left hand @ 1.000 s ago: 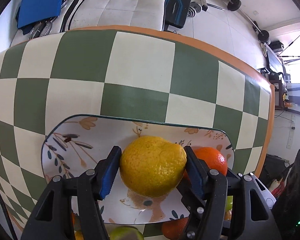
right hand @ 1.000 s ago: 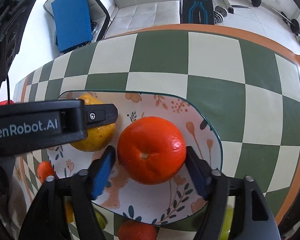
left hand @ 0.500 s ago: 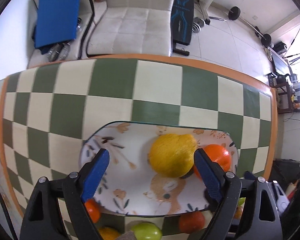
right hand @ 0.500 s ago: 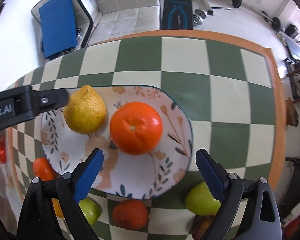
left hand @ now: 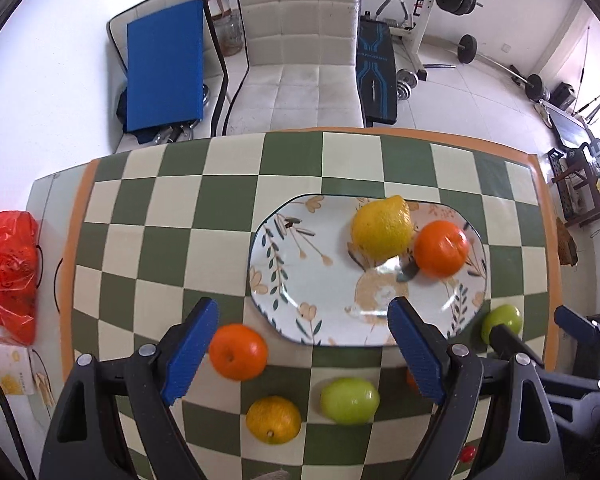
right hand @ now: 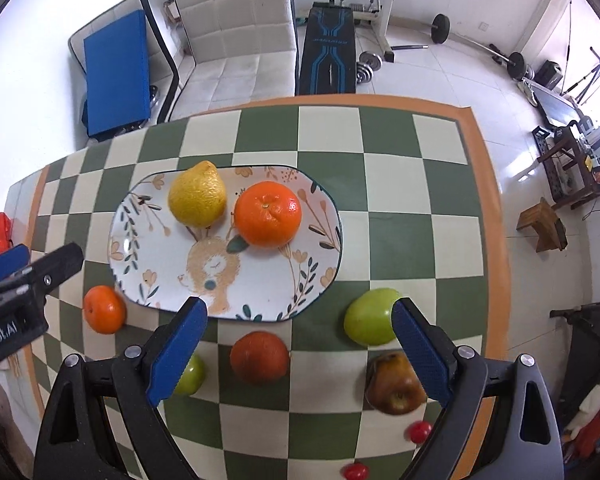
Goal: Organize fruits
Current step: 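Open both tools and lift them away from the plate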
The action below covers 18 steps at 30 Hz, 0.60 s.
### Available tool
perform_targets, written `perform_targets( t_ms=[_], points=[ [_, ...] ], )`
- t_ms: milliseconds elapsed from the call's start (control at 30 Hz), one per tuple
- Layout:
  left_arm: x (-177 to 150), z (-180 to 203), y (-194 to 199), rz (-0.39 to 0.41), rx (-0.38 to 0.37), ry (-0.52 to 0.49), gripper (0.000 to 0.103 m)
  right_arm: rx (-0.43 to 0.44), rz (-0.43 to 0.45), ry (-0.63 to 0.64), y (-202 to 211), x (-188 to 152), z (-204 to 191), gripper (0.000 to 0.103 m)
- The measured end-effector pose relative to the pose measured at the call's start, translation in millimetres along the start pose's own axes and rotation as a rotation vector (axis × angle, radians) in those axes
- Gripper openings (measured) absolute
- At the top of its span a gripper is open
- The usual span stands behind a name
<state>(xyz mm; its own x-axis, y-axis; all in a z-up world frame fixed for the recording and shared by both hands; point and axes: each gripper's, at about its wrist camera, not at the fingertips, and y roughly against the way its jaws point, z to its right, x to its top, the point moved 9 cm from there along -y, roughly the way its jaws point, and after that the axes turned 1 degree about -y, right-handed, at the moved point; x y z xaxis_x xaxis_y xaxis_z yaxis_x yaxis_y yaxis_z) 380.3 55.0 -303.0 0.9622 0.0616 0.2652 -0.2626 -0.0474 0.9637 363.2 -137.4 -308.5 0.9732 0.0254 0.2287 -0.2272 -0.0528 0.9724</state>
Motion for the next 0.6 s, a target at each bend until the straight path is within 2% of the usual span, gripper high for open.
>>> perform_targets(
  t_ms=[367,600],
  points=[
    [-44,-5,73,0.086,-0.029,-0.004,0.086,0.023,0.113,-0.015,94,-38,-5,0.096],
    [-60,-7,110,0.145,-0.043,-0.007,0.086,0.035,0.180,-0.009,142,-58,-16,0.096]
  ],
)
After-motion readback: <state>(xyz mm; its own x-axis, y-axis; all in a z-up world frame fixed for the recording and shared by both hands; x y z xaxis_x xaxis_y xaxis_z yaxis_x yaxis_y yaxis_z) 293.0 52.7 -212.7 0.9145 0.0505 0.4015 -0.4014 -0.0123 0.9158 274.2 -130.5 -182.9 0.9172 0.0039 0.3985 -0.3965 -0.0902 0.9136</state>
